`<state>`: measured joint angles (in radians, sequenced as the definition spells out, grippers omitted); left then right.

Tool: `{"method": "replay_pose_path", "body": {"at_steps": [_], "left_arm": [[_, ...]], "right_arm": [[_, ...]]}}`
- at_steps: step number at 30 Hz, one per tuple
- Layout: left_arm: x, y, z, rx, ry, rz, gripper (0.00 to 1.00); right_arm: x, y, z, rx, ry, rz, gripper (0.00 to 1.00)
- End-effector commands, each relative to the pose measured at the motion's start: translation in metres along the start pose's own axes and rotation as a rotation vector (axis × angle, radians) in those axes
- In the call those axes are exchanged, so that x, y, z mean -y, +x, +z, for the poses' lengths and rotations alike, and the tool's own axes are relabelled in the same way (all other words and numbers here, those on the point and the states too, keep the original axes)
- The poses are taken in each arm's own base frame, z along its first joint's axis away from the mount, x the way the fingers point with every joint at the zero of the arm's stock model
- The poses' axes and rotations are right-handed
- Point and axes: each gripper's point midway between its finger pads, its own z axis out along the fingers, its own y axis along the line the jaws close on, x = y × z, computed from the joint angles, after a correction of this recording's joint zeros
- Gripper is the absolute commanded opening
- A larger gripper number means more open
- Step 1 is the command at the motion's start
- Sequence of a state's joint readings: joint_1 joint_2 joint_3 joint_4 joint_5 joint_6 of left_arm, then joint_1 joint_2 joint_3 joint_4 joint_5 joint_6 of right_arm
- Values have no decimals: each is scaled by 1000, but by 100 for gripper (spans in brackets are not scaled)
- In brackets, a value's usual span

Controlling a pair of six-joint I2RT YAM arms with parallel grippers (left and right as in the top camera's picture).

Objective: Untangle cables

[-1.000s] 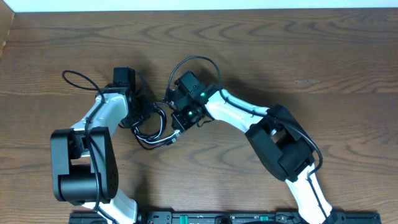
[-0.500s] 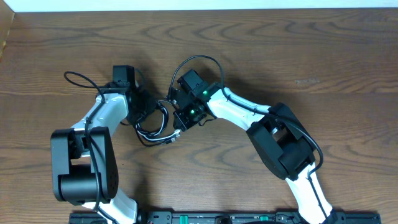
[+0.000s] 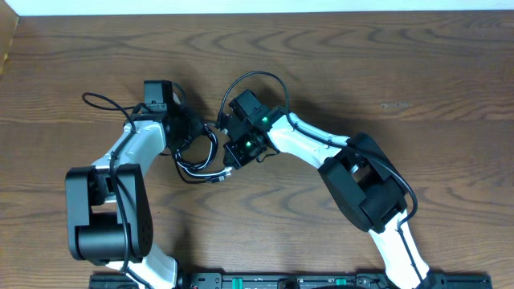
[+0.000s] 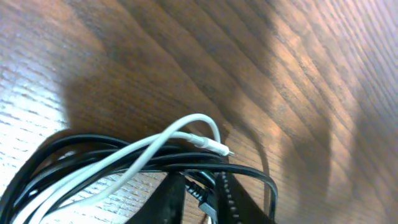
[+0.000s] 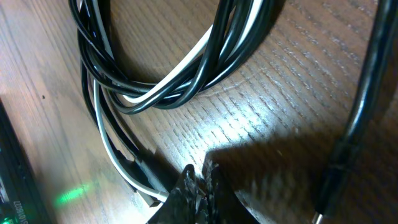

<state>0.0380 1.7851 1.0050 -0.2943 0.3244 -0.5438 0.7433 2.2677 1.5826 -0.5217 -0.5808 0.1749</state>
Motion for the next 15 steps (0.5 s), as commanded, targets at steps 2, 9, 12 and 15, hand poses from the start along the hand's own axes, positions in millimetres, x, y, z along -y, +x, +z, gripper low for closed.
{"method": "replay_pose_path", "body": {"at_steps": [2, 9, 12, 15], "left_arm": [[21, -22, -35, 101, 55, 55, 27], [-9, -31, -62, 193, -118, 42, 31], [-43, -29, -65, 208, -300, 26, 34], [-66, -23, -65, 186, -419, 42, 45]], "right_arm": [[15, 10, 11, -26, 34, 12, 5], [14, 9, 11, -20, 33, 0, 4], [14, 8, 11, -20, 32, -4, 4], [14, 8, 11, -20, 32, -4, 3]]}}
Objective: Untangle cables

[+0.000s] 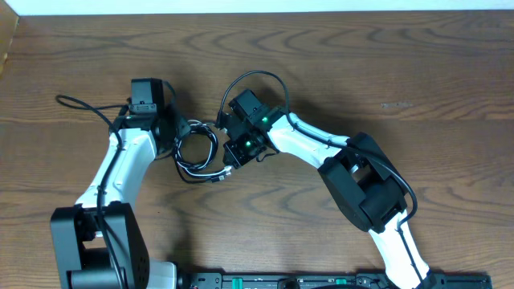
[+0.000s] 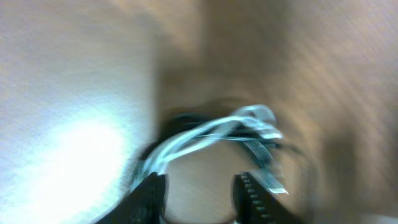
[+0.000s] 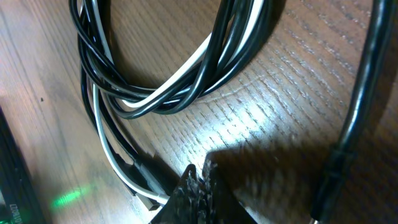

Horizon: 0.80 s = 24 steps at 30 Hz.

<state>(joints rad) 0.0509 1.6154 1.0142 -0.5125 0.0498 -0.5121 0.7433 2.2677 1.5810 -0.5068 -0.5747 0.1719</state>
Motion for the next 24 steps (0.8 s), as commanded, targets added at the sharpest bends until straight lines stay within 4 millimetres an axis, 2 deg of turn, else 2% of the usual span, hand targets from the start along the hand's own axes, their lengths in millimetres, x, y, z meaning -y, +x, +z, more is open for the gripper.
{"method": "replay_pose_path", "body": {"at_steps": [1, 3, 6, 9, 10, 12, 14, 16, 24], "left_arm": [[-30, -11, 5, 49, -172, 55, 50], [-33, -6, 14, 17, -186, 108, 57], [-36, 2, 27, -27, -202, 144, 58], [-30, 16, 42, -104, -153, 176, 57], [-25, 22, 46, -135, -118, 187, 55], [-17, 29, 51, -170, -71, 184, 44], [-11, 34, 51, -191, -33, 180, 21], [-4, 37, 50, -208, 5, 160, 8], [0, 46, 50, -245, -22, -328, 7]], "right_arm": [[13, 11, 11, -31, 28, 6, 3], [13, 11, 11, -30, 28, 5, 3], [13, 11, 11, -29, 28, 5, 3], [13, 11, 11, -29, 28, 5, 3], [13, 11, 11, -29, 28, 1, 3], [13, 11, 11, -29, 28, 1, 3], [13, 11, 11, -29, 28, 1, 2], [14, 11, 11, -29, 28, 2, 2], [22, 8, 6, -19, 33, 18, 2]]}}
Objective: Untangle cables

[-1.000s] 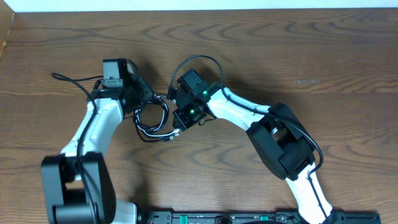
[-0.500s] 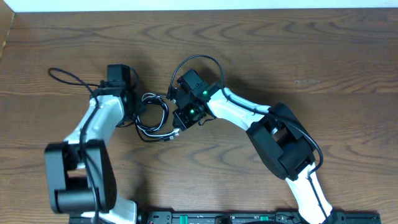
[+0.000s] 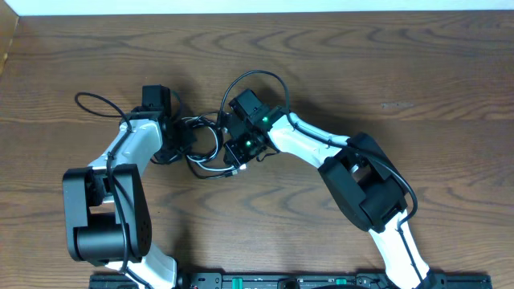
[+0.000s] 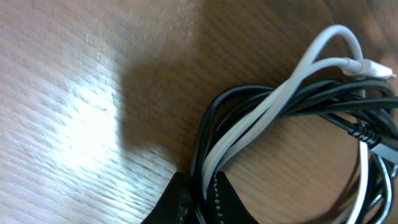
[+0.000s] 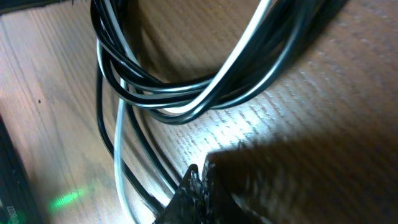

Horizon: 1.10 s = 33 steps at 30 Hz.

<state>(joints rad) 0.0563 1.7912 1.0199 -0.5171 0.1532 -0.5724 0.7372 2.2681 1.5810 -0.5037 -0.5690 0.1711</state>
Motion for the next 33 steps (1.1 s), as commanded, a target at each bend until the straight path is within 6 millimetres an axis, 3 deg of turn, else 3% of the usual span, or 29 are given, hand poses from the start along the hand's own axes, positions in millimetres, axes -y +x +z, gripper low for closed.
{"method": "replay_pose_path", "body": {"at_steps": [1, 10, 17, 20, 26, 33], "left_arm": [[4, 9, 5, -49, 16, -307, 7], [27, 4, 6, -5, 78, -334, 8], [35, -3, 5, 26, 109, -234, 9], [37, -5, 5, 38, 115, -140, 17], [54, -14, 2, 78, 189, 63, 47], [68, -18, -3, 93, 260, 140, 48]], "right_arm": [[19, 9, 7, -25, 27, 17, 1], [21, 10, 7, -25, 35, 19, 2], [42, 10, 5, -19, 155, 54, 1], [43, 10, 5, -18, 163, 57, 5], [34, 9, -4, -31, 153, 66, 10], [30, 6, -7, -29, 141, 63, 13]]}}
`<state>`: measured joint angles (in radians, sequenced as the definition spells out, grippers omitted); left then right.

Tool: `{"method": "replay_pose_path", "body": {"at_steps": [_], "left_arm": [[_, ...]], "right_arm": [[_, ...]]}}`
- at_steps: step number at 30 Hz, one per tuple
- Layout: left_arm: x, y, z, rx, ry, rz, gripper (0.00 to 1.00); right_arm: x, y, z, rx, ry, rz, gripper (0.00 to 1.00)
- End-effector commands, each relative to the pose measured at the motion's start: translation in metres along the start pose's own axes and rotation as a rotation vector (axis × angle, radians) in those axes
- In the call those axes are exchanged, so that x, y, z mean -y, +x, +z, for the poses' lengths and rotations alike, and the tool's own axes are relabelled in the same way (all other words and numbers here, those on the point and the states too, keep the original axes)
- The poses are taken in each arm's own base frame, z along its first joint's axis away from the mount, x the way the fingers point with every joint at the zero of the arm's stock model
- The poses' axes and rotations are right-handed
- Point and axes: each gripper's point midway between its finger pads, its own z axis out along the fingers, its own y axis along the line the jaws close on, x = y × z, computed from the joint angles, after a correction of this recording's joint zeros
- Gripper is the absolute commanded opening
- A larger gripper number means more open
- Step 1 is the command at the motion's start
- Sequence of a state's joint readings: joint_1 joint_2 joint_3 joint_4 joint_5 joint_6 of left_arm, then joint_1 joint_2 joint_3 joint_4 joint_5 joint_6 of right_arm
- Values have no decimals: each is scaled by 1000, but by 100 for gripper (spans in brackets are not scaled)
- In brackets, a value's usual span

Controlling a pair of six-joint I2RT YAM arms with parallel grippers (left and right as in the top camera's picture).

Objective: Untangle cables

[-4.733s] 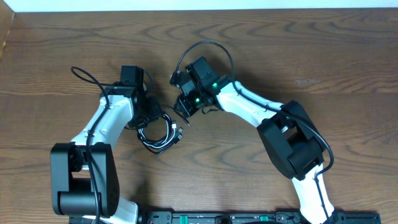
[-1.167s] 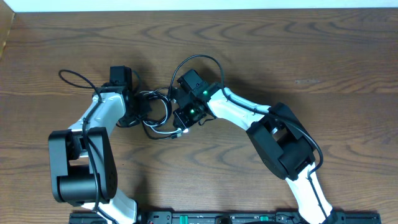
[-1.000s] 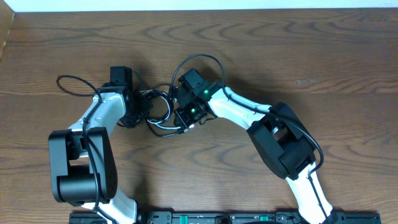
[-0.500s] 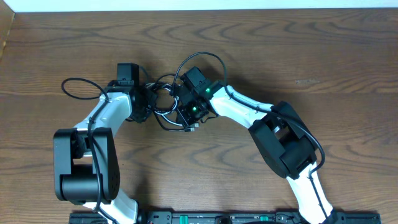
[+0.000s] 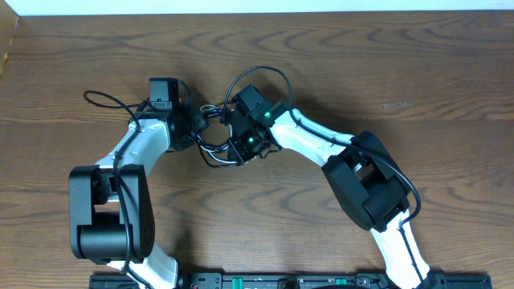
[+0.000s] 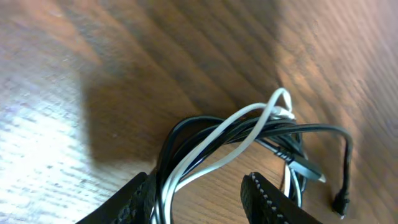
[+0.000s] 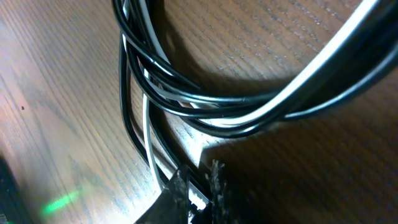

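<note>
A tangle of black and white cables (image 5: 215, 150) lies on the wooden table between my two grippers. My left gripper (image 5: 193, 128) is at its left side, open. In the left wrist view the bundle (image 6: 230, 124) runs along the inside of the left finger (image 6: 140, 196) and on between the jaws of the left gripper (image 6: 199, 196). A silver plug (image 6: 306, 169) and a black plug end (image 6: 339, 202) stick out to the right. My right gripper (image 5: 239, 148) is at the bundle's right side. In its wrist view the right gripper (image 7: 199, 186) is shut on a strand end, and loops (image 7: 249, 112) lie beyond it.
Each arm's own black wiring arches above the table, one loop at the left (image 5: 100, 100) and one over the right wrist (image 5: 257, 76). The table's far edge (image 5: 257, 10) runs along the top. A black rail (image 5: 281, 281) lines the front.
My left gripper was shut on the bundle's left side and now stands open around it. The bundle has shifted a little up and to the right. My right gripper stays shut.
First my left gripper was shut at the bundle's left and the right one shut at its right. Then the left gripper was open and further left, off the bundle. Then it was shut on the bundle. Now it is open, and the loops lie drawn closer together.
</note>
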<state>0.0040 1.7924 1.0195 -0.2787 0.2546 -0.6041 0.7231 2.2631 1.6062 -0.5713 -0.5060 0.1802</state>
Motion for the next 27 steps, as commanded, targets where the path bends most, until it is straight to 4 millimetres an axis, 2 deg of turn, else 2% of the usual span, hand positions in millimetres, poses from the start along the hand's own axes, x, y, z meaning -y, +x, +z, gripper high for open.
{"method": "replay_pose_path", "body": {"at_steps": [1, 5, 7, 13, 18, 21, 23, 27], "left_arm": [[6, 2, 3, -25, 45, 94, 48], [11, -2, -3, -45, 108, 99, 48], [5, -6, -6, -49, 116, 76, 48], [-12, -13, -11, -66, 120, 13, 48], [-16, -16, -13, -68, 133, 4, 48], [-15, -17, -13, -65, 138, 13, 49], [-5, -16, -15, -74, 190, 41, 49], [-3, -16, -15, -71, 199, 47, 52]], "right_arm": [[14, 3, 2, -11, 56, 21, 15], [2, -12, -12, 28, 9, 9, 17], [0, -21, -22, 58, 4, 2, 17], [1, -34, -29, 103, 0, -11, 18], [2, -46, -32, 151, -4, -29, 18], [7, -56, -37, 189, -2, -36, 19], [19, -63, -40, 219, 46, -5, 20], [42, -62, -41, 240, 169, 103, 24]]}}
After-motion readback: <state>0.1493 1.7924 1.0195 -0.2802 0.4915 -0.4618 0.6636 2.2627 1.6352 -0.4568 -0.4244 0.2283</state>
